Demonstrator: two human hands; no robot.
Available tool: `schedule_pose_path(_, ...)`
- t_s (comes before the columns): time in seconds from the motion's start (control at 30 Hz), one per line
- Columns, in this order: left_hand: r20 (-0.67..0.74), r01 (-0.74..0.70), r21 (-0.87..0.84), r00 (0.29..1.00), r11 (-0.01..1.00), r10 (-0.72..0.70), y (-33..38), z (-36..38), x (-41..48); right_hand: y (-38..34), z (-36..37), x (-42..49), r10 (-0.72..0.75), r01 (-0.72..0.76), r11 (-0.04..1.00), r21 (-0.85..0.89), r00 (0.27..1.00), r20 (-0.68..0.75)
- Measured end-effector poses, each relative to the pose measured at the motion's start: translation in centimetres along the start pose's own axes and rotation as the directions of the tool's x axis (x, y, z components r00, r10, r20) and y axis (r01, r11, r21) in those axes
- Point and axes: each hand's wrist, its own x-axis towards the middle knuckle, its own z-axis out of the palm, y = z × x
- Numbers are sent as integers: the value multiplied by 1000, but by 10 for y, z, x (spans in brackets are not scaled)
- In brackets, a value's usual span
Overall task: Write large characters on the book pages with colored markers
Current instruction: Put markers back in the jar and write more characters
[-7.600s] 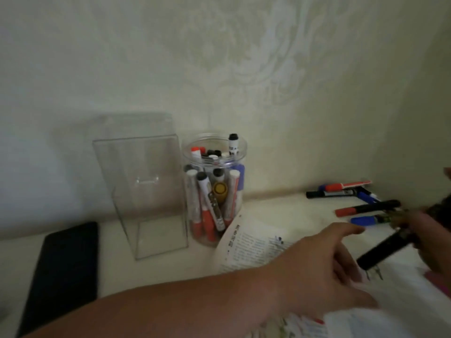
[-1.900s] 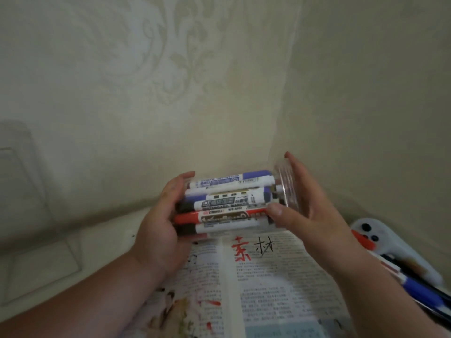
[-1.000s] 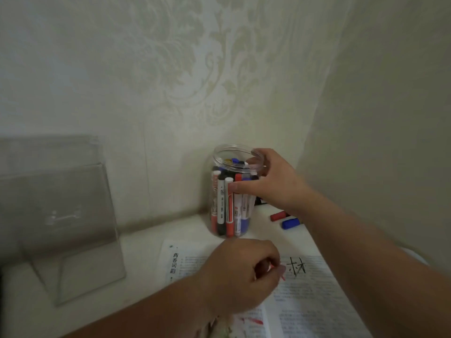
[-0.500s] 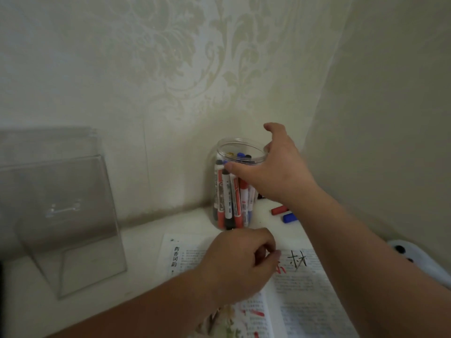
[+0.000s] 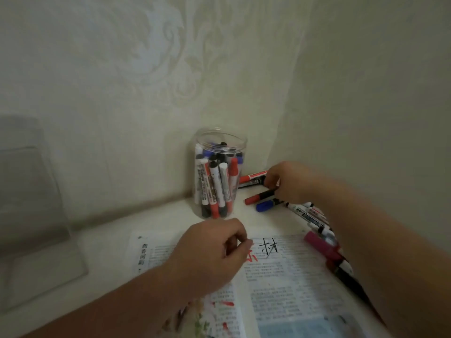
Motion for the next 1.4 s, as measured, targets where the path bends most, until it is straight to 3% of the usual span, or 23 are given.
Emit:
schedule_pose_path(0.07,-7,-3,5,1000,1000,3,0,1,1,1,13,-2,-52,66,992,-111,991,122)
schedule_pose_path(0.17,-33,4,-1,999,1000,-4,0,0,2,3,29,-2,-110,133,975,-180,985,132)
schedule_pose_path(0.27,-84,10,-14,996,1000,-11,0,1,2,9,37,-3,-212,209,947,-242,977,17)
schedule_pose_path(0.37,-168,23,-51,985,998,-32,1,0,4,6,31,-23,-418,329,880,-341,878,-231)
schedule_pose_path(0.4,-179,29,-54,983,998,-38,2,-1,5,-3,24,-39,-440,362,882,-303,862,-251)
schedule_pose_path(0.47,-154,42,-33,987,999,-46,4,-3,6,-23,15,-71,-414,387,905,-176,897,-156)
schedule_pose_path(0.57,46,18,34,999,999,-19,8,-2,5,-41,25,-104,-403,401,914,-69,915,-28)
schedule_pose_path(0.63,177,-11,34,984,999,5,10,-1,4,-37,35,-110,-370,370,911,182,928,-36)
schedule_pose_path(0.73,189,2,73,982,997,-16,10,1,3,-20,39,-114,-283,248,808,535,959,-18)
schedule_pose_path(0.8,186,-3,126,982,992,-21,8,1,2,-14,41,-119,-250,182,677,713,968,-10)
schedule_pose_path(0.93,265,-64,178,964,982,14,11,-2,1,-8,53,-115,-89,149,476,867,989,-121)
schedule_pose_path(0.97,260,-21,170,965,985,-24,11,-2,0,-9,58,-112,-27,126,365,922,992,-124)
schedule_pose_path(1.0,244,40,147,967,988,-75,12,-1,0,-11,62,-109,10,92,188,978,995,-95)
schedule_pose_path(1.07,200,152,86,966,985,-166,15,0,1,-20,69,-107,-41,21,-153,988,999,-27)
schedule_pose_path(1.1,191,181,72,963,981,-191,17,0,2,-24,72,-106,-65,-3,-206,978,998,-10)
schedule_pose_path(1.13,196,207,63,957,976,-215,19,0,3,-26,73,-106,-71,-21,-182,983,997,8)
schedule_pose_path(1.23,242,233,65,940,970,-242,23,0,5,-22,74,-106,-68,-16,53,998,997,20)
schedule_pose_path(1.27,240,235,73,939,969,-245,24,1,6,-20,75,-106,-75,-10,72,997,997,15)
schedule_pose_path(1.4,235,274,81,929,958,-285,34,4,17,-17,75,-103,-8,20,-48,999,1000,-21)
